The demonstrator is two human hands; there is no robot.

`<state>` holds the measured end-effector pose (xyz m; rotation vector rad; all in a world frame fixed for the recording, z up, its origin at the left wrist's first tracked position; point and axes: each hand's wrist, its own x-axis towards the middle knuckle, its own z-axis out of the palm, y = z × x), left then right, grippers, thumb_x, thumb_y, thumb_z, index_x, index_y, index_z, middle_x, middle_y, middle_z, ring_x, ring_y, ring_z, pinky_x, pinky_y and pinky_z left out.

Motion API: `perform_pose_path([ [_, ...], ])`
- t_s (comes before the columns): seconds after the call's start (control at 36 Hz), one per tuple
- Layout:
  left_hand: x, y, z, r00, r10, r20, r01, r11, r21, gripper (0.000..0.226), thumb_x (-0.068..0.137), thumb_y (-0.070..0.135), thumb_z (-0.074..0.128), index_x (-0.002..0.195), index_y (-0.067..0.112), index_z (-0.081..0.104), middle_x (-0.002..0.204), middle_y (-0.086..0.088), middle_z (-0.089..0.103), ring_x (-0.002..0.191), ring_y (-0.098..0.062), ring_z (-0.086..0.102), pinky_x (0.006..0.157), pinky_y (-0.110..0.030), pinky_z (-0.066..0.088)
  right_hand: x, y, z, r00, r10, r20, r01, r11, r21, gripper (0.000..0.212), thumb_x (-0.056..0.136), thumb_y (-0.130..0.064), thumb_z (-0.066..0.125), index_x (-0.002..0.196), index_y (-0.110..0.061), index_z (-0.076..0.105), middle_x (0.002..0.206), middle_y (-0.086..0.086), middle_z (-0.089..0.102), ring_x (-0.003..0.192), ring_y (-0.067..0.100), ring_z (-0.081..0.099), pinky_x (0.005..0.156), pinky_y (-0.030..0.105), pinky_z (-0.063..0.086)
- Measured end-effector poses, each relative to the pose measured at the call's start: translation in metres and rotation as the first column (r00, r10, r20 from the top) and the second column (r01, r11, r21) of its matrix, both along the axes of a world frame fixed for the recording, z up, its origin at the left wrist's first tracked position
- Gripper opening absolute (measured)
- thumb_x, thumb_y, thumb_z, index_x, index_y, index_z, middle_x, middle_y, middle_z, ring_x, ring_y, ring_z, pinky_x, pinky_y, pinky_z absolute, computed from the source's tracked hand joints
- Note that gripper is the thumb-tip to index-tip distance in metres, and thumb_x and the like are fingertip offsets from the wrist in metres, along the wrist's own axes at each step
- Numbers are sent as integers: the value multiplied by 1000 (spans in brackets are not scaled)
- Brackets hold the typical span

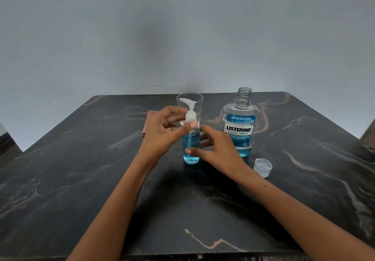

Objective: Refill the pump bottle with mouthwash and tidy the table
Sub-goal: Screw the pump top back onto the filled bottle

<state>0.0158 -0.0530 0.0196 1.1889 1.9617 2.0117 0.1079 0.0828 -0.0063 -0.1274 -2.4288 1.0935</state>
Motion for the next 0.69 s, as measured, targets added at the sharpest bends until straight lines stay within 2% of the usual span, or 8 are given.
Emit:
perform_pose_path([
  [0.06,0,1,-1,1000,4,5,-3,999,-42,55,68,32,77,117,13,61,110,-1,72,101,-11,69,89,-34,56,2,0,3,1000,9,-13,-9,1000,4,57,72,-37,80,123,-27,57,109,-4,70,84,-6,62,73,7,51],
  [0.11,-1,-1,-2,1000,10,-6,-11,997,-76,54,68,34,78,116,15,63,108,1,73,100,-10,69,92,-38,54,4,0,7,1000,23,-19,-23,1000,9,61,70,-33,82,125,-23,58,114,-3,69,89,-7,62,76,5,50],
  [0.19,-4,-4,-4,1000,-27,-17,25,998,-60,43,71,28,77,110,11,69,105,-1,74,99,-15,70,90,-37,55,9,3,13,998,45,-35,-46,998,-48,70,70,-23,83,133,-16,53,126,-1,64,113,6,61,87,21,56],
  [0.25,-5,-5,-5,999,-46,-18,45,998,-45,36,73,20,78,106,8,72,103,-1,75,98,-17,71,87,-32,56,13,4,20,996,41,-76,-49,994,-103,69,73,-12,79,136,-13,50,131,0,61,117,7,59,90,23,55],
  [0.31,-6,-6,-5,999,-47,-23,46,998,-49,35,73,16,79,106,8,72,102,-1,75,97,-17,71,86,-30,56,14,4,27,990,36,-135,-60,983,-176,58,78,-8,74,132,-13,54,126,0,64,113,5,61,91,18,53],
  [0.39,-8,-7,-5,998,-57,-35,54,996,-71,36,72,15,79,107,10,72,103,1,75,98,-13,70,82,-24,56,12,2,37,984,15,-176,-63,961,-268,46,81,-17,74,125,-13,60,114,-2,70,103,3,67,89,18,53],
  [0.56,-10,-7,-6,998,-46,-41,42,993,-108,35,72,14,80,106,13,73,102,1,75,97,-13,70,84,-29,58,1,3,43,985,9,-174,-57,959,-277,43,75,-24,78,115,-12,68,106,-1,73,94,2,70,81,14,55],
  [0.69,-9,-7,-5,999,-33,-42,29,994,-105,33,70,20,80,102,17,74,99,4,76,95,-11,71,81,-26,57,-5,3,48,982,32,-184,-84,957,-279,27,76,-14,77,102,-18,72,93,-9,74,87,1,71,73,13,55],
])
